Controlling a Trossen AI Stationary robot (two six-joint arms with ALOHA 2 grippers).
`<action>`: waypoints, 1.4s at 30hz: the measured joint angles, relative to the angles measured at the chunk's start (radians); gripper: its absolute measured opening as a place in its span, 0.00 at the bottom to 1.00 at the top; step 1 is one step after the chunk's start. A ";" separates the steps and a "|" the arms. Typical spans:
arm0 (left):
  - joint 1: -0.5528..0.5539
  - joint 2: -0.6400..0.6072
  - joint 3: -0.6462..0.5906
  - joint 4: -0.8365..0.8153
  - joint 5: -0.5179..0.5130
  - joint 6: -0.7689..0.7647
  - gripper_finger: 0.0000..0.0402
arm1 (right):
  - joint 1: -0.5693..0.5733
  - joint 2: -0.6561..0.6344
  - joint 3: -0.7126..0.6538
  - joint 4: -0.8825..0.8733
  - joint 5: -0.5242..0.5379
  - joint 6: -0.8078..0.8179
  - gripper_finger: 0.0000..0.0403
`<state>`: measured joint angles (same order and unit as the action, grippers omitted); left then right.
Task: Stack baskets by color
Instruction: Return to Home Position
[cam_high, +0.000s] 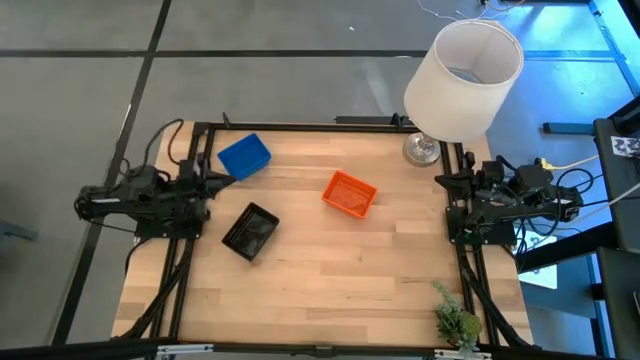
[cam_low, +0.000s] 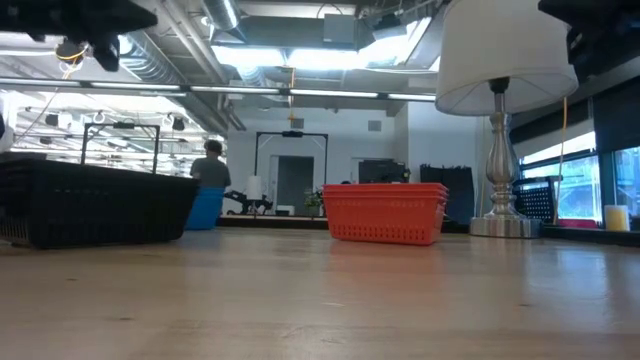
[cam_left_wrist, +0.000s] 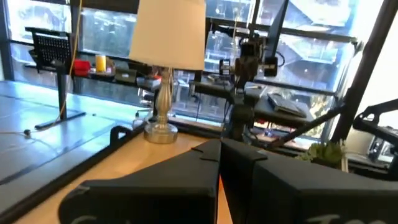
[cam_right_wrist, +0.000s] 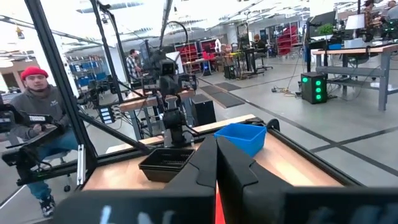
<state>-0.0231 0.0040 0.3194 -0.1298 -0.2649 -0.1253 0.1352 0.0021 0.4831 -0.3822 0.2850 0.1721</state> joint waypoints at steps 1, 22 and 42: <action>0.000 0.000 -0.021 0.023 0.001 0.003 0.00 | 0.000 0.000 0.000 0.000 -0.005 0.001 0.00; 0.000 0.000 -0.287 0.220 -0.003 -0.026 0.00 | 0.000 0.000 -0.242 0.288 -0.108 -0.056 0.00; 0.000 0.000 -0.312 0.230 -0.014 0.005 0.00 | 0.000 0.000 -0.437 0.450 -0.306 -0.228 0.00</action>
<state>-0.0227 0.0040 0.0078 0.0998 -0.2793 -0.1200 0.1349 0.0025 0.0465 0.0681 -0.0209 -0.0560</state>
